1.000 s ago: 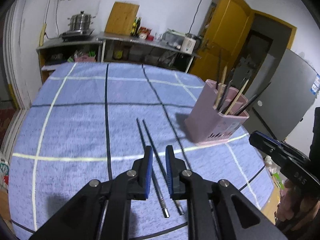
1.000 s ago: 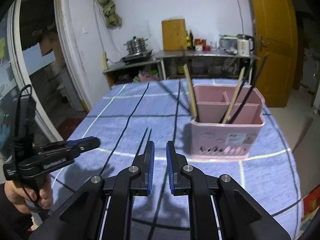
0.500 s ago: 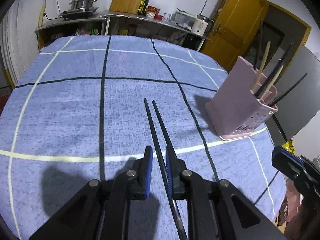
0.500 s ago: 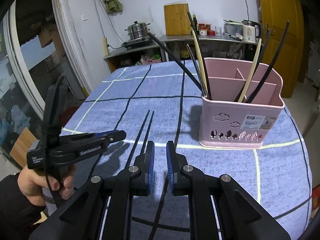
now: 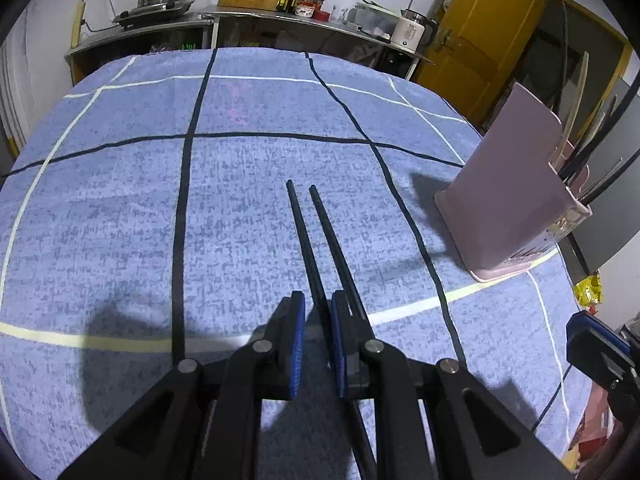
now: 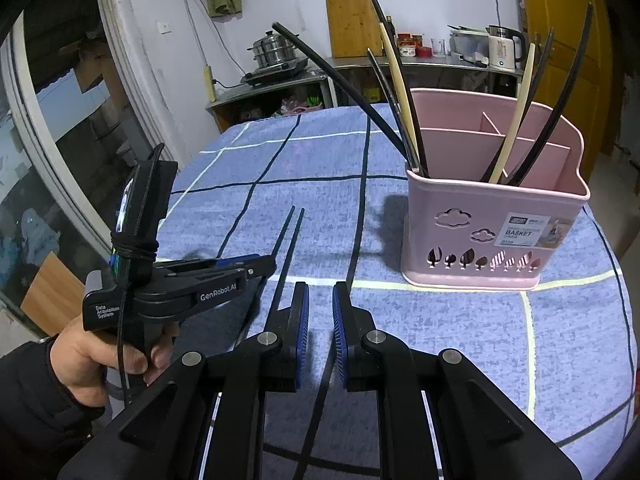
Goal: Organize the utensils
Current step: 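Close the left gripper on a black chopstick while the right gripper grasps the other, then carry both black chopsticks over the pink caddy and lower them inside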
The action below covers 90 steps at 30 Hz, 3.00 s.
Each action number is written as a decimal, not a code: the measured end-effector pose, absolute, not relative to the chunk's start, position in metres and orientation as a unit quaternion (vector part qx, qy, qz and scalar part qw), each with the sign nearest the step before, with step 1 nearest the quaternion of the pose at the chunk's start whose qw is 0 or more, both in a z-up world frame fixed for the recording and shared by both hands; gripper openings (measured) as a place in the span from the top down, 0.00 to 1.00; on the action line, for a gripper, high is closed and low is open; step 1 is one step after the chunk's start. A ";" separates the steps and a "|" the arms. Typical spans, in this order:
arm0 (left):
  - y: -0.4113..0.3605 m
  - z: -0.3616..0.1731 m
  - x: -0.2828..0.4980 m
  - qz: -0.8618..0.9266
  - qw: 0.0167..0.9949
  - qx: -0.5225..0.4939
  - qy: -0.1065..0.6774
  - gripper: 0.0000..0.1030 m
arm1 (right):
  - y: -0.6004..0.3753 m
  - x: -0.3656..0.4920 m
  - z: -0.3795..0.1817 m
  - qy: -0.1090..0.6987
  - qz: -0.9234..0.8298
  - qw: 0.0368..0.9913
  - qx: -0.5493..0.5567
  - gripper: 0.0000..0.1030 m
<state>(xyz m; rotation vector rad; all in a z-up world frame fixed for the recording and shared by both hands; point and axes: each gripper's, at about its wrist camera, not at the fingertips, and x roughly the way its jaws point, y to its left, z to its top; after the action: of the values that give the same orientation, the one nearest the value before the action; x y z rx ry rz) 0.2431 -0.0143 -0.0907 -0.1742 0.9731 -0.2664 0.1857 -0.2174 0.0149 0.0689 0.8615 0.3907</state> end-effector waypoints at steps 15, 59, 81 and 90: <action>0.033 -0.089 0.218 -0.107 0.871 -0.086 0.472 0.90 | -0.178 0.205 -0.009 0.437 0.217 0.873 0.022 0.88; 0.056 -0.072 0.233 -0.060 0.862 -0.155 0.479 0.94 | -0.126 0.263 -0.034 0.481 0.214 0.850 -0.010 0.94; 0.046 0.041 0.172 -0.125 0.913 -0.126 0.368 0.95 | -0.161 0.199 0.079 0.371 0.232 0.899 0.026 0.95; 0.035 0.058 0.161 -0.148 0.916 -0.116 0.355 0.95 | -0.174 0.182 0.094 0.356 0.228 0.906 0.036 0.95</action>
<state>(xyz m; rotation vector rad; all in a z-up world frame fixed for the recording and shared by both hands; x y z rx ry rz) 0.1612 0.0353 0.0583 -0.2379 0.7301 -0.3056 0.1818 -0.1744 0.0943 0.0741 0.7361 0.4700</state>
